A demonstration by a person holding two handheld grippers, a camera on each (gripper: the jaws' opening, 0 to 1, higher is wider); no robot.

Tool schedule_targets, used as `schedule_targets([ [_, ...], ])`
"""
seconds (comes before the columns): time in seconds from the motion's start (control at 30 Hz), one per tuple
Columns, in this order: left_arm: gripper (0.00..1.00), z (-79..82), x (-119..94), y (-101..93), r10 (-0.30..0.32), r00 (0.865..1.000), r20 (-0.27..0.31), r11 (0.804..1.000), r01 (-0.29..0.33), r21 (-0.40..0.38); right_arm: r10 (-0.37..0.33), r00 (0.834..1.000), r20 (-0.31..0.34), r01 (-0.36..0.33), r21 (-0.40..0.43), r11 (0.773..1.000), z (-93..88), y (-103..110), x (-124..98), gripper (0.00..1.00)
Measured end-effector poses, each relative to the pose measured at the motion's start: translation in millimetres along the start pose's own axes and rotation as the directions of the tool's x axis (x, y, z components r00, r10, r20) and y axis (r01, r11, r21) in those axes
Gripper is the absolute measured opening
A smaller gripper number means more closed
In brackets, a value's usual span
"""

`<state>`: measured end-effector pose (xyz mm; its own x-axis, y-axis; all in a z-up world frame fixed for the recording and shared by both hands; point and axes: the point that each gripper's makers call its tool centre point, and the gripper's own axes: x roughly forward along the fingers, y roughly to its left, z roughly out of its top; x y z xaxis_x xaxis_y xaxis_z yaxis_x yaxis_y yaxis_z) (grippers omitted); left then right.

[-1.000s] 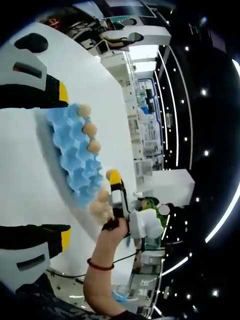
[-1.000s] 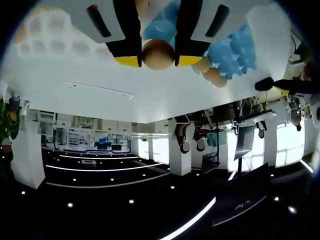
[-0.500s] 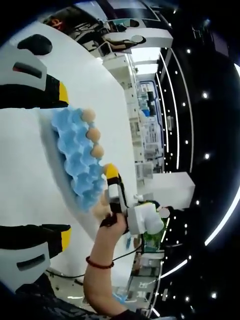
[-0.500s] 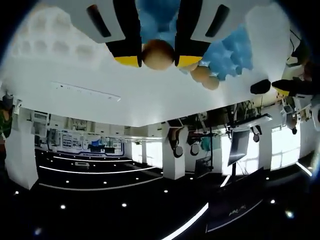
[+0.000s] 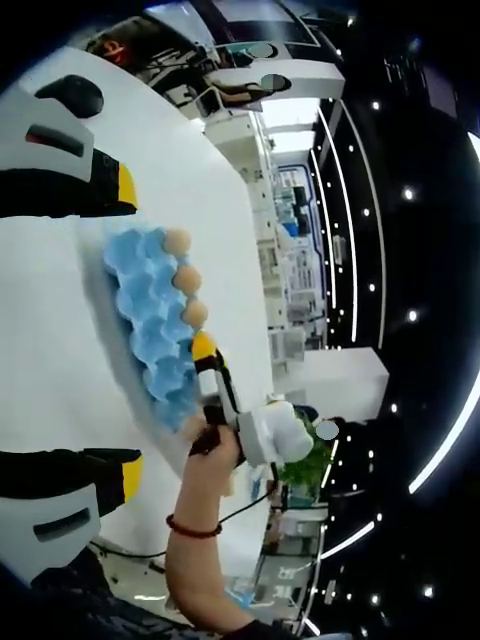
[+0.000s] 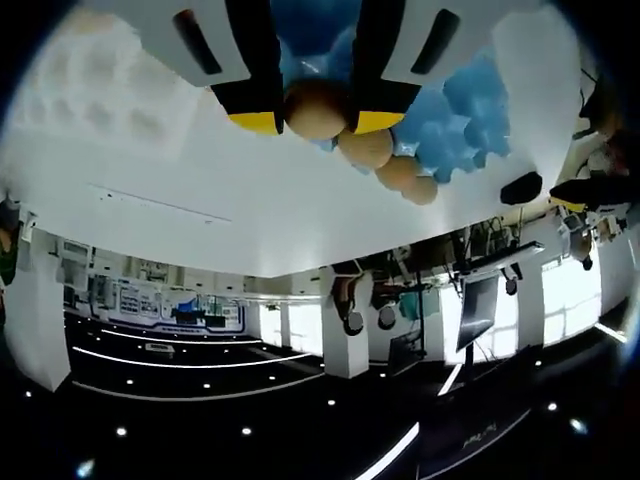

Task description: Place the egg into an empty slot of the egg tray after lifting it from the table, then release the egg inside the slot.

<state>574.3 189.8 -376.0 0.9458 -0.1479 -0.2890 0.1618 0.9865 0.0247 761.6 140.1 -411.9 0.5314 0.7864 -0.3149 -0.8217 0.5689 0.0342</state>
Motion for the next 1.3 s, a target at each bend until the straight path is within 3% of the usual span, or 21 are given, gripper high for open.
schedule_targets([
  [0.23, 0.98, -1.6, 0.4, 0.4, 0.000, 1.000, -0.006, 1.000, 0.000, 0.001, -0.006, 1.000, -0.010, 0.006, -0.023, 1.000, -1.9, 1.7, 0.0, 0.27],
  [0.43, 0.98, -0.9, -0.7, 0.9, 0.000, 1.000, -0.002, 1.000, 0.000, 0.001, -0.013, 0.999, -0.050, 0.017, 0.072, 0.997, -5.4, -0.8, 2.3, 0.30],
  [0.47, 0.98, -0.8, -0.9, 1.0, 0.001, 1.000, -0.003, 1.000, -0.001, 0.003, -0.012, 0.998, -0.056, 0.017, 0.092, 0.996, -5.5, -2.8, 4.3, 0.31],
  [0.6, 0.98, -0.8, -1.4, -1.5, -0.001, 1.000, -0.002, 1.000, 0.001, 0.003, -0.013, 0.999, -0.038, 0.015, 0.038, 0.999, -1.8, -10.9, 7.2, 0.39],
  [0.93, 0.98, -0.5, -2.9, -1.4, 0.004, 1.000, -0.002, 1.000, -0.004, 0.001, 0.021, 0.999, -0.035, -0.022, -0.014, 1.000, -3.7, -1.4, 0.5, 0.57],
  [1.2, 0.98, 0.8, -2.8, -2.8, 0.004, 1.000, -0.003, 1.000, -0.004, 0.004, 0.065, 0.997, 0.044, -0.065, -0.004, 0.998, 6.4, 4.8, -11.0, 0.76],
  [1.3, 0.98, 2.4, -1.5, -5.0, -0.001, 1.000, 0.000, 1.000, 0.001, 0.008, 0.057, 0.997, 0.054, -0.055, -0.024, 0.998, 7.9, 2.8, -14.1, 0.78],
])
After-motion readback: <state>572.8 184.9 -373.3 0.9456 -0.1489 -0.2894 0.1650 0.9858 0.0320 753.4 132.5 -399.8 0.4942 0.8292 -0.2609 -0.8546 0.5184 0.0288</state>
